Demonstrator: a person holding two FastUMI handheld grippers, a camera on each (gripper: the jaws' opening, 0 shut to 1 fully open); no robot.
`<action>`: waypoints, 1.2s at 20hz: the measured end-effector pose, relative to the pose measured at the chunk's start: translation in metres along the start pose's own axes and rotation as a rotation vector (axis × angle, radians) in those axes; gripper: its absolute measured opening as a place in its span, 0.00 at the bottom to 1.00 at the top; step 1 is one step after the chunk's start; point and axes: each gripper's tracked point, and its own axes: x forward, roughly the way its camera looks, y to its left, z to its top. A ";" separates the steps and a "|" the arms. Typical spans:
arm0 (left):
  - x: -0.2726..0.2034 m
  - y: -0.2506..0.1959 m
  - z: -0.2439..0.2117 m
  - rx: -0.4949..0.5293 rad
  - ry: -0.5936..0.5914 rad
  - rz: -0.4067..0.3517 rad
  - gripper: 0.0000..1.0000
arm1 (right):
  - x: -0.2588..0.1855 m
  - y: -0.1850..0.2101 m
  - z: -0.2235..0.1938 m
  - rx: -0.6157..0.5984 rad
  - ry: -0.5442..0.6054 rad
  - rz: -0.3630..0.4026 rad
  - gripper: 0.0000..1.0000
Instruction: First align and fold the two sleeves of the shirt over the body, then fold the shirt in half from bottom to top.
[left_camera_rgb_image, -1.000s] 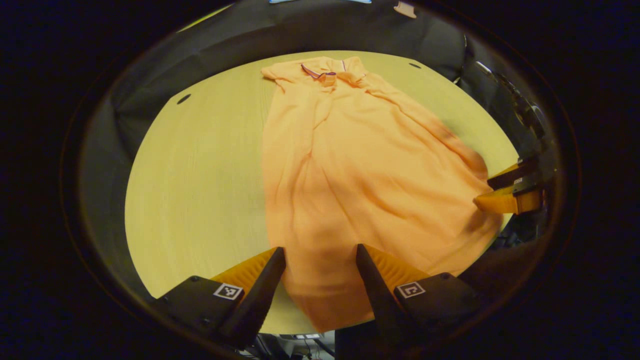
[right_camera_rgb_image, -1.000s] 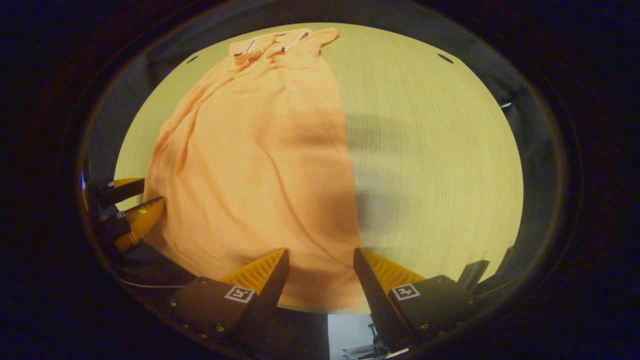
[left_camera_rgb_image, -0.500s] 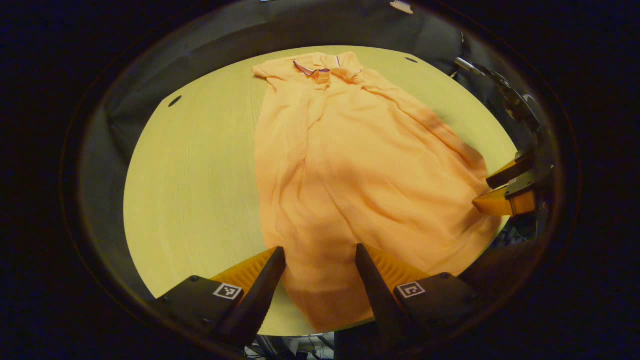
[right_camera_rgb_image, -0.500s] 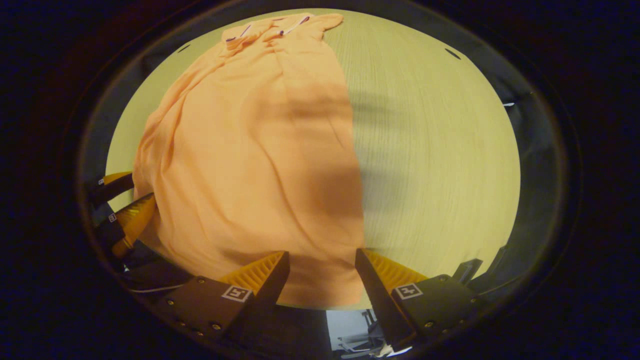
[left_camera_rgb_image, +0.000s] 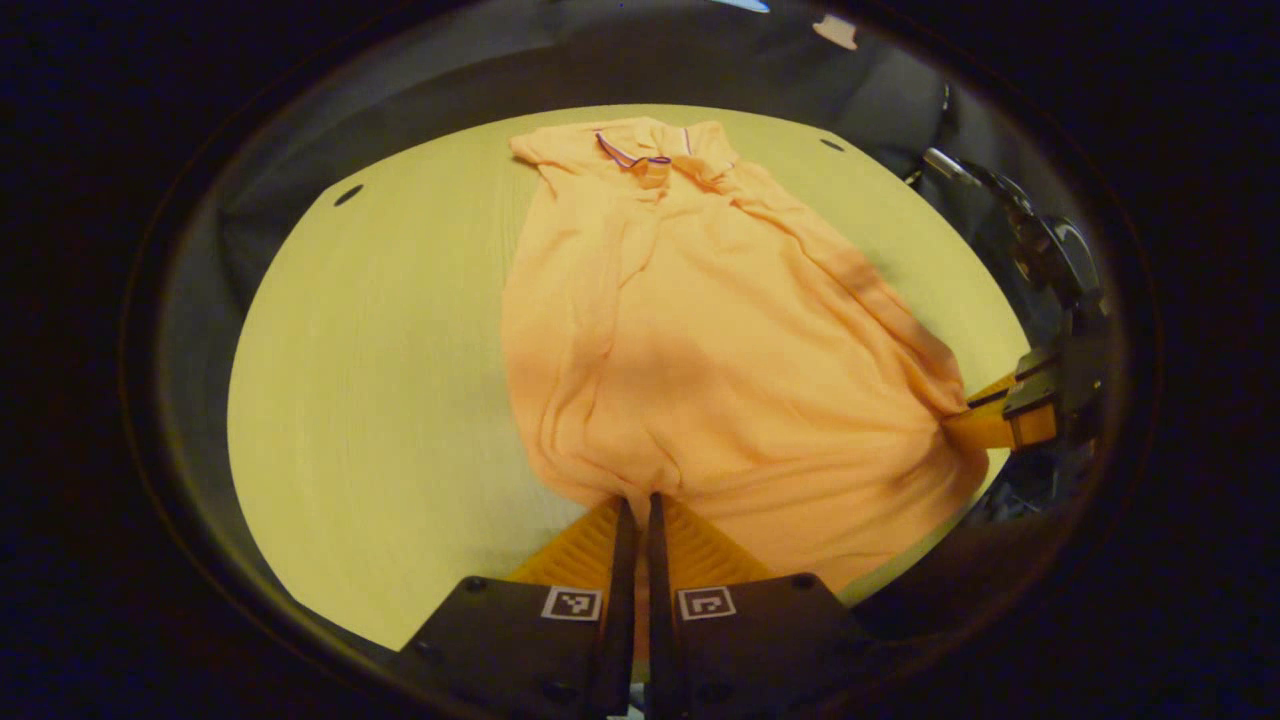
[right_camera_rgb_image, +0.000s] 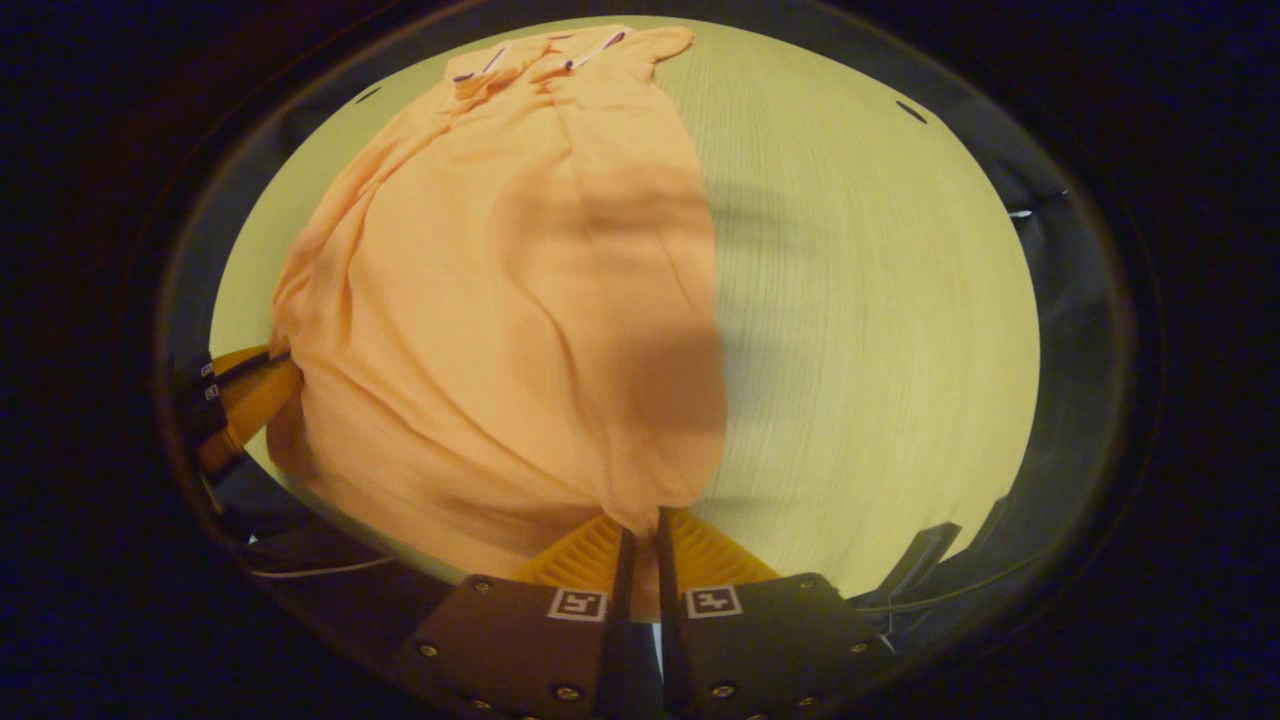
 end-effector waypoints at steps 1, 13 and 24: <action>0.002 0.000 -0.001 -0.026 0.015 0.003 0.07 | 0.000 0.000 0.000 -0.003 0.002 0.001 0.07; -0.006 0.004 0.028 -0.077 -0.009 0.002 0.07 | -0.009 -0.004 0.023 0.057 -0.067 0.014 0.00; -0.003 0.029 0.109 -0.064 -0.086 0.034 0.07 | -0.038 -0.019 0.117 0.115 -0.213 0.024 0.00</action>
